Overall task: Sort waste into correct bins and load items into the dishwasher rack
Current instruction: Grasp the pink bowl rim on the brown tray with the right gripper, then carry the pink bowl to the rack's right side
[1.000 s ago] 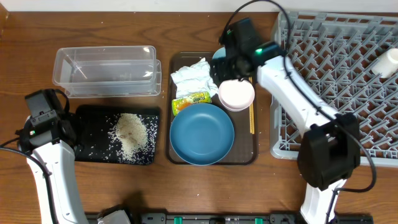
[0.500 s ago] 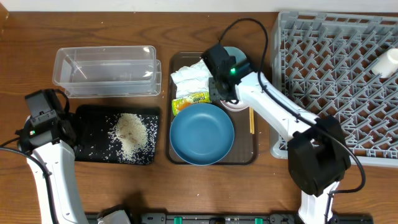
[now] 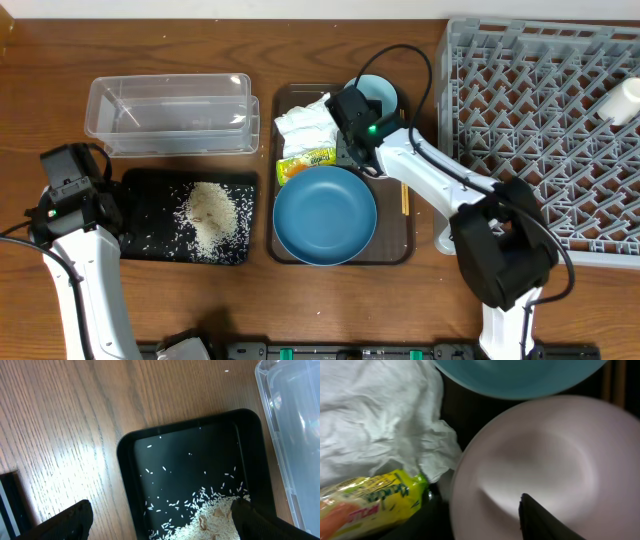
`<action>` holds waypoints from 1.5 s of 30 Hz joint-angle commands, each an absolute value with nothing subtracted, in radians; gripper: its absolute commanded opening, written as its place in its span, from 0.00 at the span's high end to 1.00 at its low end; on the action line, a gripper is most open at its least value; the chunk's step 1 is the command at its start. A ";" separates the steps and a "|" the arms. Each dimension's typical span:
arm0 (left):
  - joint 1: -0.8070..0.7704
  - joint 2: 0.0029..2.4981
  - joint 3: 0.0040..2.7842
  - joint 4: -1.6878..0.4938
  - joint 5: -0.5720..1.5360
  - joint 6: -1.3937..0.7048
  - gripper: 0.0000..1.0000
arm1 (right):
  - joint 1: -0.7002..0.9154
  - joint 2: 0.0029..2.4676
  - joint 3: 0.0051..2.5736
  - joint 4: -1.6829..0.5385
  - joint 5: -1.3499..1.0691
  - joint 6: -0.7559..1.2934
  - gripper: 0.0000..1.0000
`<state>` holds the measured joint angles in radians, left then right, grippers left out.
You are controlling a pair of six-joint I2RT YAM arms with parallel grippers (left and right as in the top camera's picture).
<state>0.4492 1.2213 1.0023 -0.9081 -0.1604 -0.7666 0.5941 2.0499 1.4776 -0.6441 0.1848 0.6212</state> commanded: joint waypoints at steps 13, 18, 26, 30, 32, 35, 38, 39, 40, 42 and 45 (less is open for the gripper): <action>0.454 1.221 1.020 -0.907 -0.166 -0.776 0.09 | 0.609 2.004 1.494 -0.666 0.159 0.603 0.97; 0.454 1.221 1.020 -0.908 -0.166 -0.776 0.09 | 0.608 1.909 1.494 -0.691 0.146 0.578 0.98; 0.454 1.221 1.020 -0.908 -0.166 -0.776 0.09 | 0.499 1.677 1.494 -0.726 0.184 0.461 0.99; 0.454 1.221 1.020 -0.908 -0.166 -0.776 0.09 | 0.325 1.583 1.494 -0.744 0.174 0.447 0.99; 0.454 1.221 1.020 -0.907 -0.166 -0.776 0.09 | 0.212 1.557 1.494 -0.762 0.117 0.437 0.99; 0.454 1.221 1.020 -0.908 -0.166 -0.776 0.09 | 0.036 1.551 1.494 -0.776 -0.053 0.369 0.99; 0.454 1.221 1.020 -0.908 -0.166 -0.776 0.09 | -0.151 1.568 1.484 -0.779 -0.267 0.275 0.99; 0.454 1.221 1.020 -0.908 -0.166 -0.776 0.09 | -0.205 1.575 1.480 -0.779 -0.339 0.252 0.99; 0.454 1.221 1.020 -0.908 -0.166 -0.776 0.09 | -0.262 1.586 1.477 -0.779 -0.413 0.239 0.99; 0.454 1.221 1.020 -0.908 -0.166 -0.776 0.09 | -0.371 1.618 1.475 -0.779 -0.560 0.223 0.99; 0.454 1.221 1.020 -0.908 -0.166 -0.776 0.09 | -0.493 1.674 1.475 -0.758 -0.794 0.146 0.99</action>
<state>0.4492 1.2217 1.0023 -0.9085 -0.1604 -0.7666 -0.4080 1.6222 1.4815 -0.7658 -0.4477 0.2577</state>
